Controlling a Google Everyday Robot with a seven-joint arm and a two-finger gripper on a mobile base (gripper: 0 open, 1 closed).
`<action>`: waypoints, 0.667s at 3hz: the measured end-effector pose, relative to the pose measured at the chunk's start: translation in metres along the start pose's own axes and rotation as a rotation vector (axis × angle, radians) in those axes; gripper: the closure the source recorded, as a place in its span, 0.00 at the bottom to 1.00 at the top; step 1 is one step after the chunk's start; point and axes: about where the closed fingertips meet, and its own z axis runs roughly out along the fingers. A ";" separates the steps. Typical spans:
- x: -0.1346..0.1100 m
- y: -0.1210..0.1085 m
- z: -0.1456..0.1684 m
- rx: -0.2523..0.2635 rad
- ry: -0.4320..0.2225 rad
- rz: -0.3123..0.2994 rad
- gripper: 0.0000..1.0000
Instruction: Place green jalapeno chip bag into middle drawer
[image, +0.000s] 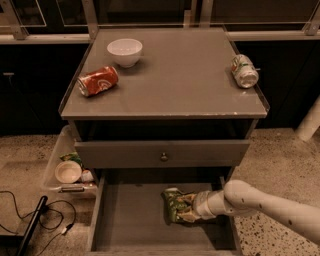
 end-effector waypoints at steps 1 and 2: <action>0.000 0.000 0.000 0.000 0.000 0.000 0.35; 0.000 0.000 0.000 0.000 0.000 0.000 0.13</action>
Offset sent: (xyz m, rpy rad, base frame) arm 0.0000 0.0000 0.0000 0.0000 0.0000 0.0000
